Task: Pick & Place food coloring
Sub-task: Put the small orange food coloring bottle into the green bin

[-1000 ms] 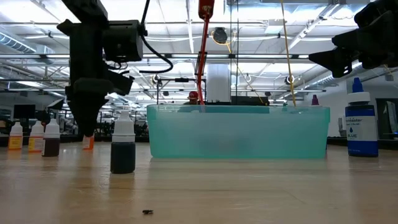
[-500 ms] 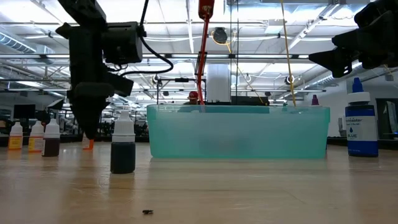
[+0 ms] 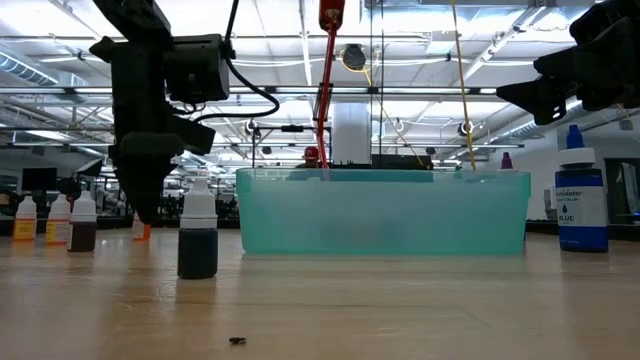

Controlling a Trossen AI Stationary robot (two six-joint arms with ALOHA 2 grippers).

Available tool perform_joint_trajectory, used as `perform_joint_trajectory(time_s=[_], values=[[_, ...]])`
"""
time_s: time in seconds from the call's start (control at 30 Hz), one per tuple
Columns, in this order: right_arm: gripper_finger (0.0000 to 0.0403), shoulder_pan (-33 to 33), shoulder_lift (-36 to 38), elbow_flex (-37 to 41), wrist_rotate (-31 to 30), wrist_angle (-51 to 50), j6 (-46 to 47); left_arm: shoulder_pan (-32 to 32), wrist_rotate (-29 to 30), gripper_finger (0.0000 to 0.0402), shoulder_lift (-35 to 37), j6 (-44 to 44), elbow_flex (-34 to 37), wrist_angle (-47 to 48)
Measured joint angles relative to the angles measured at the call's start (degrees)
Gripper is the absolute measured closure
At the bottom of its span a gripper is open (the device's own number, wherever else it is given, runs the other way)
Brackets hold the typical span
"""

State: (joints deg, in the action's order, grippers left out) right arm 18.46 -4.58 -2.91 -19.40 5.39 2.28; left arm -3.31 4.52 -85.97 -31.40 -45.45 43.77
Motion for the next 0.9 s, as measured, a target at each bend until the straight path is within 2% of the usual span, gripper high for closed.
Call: perform_joint_trajectory(time_s=[0.13, 0.23, 0.5, 0.7, 0.8, 0.9], values=[[0.0089, 0.00, 0.00, 0.02, 0.00, 0.00, 0.02, 0.01, 0.00, 0.0216, 0.00, -0.34, 0.00, 0.16], [0.0089, 0.02, 0.01, 0.00, 0.00, 0.00, 0.02, 0.00, -0.01, 0.0234, 0.00, -0.34, 0.00, 0.17], [0.0090, 0.01, 0.00, 0.00, 0.00, 0.00, 0.01, 0.00, -0.02, 0.0341, 0.00, -0.20, -0.08, 0.13], [0.0089, 0.02, 0.00, 0.02, 0.00, 0.00, 0.02, 0.00, -1.97, 0.0341, -0.07, 3.98, -1.01, 0.51], [0.0090, 0.00, 0.00, 0.02, 0.00, 0.00, 0.02, 0.31, -2.59, 0.0341, 0.12, 6.89, -5.67, 2.24], [0.0089, 0.01, 0.00, 0.02, 0.01, 0.00, 0.02, 0.97, -0.77, 0.0341, 0.06, 10.47, -13.18, 4.75]])
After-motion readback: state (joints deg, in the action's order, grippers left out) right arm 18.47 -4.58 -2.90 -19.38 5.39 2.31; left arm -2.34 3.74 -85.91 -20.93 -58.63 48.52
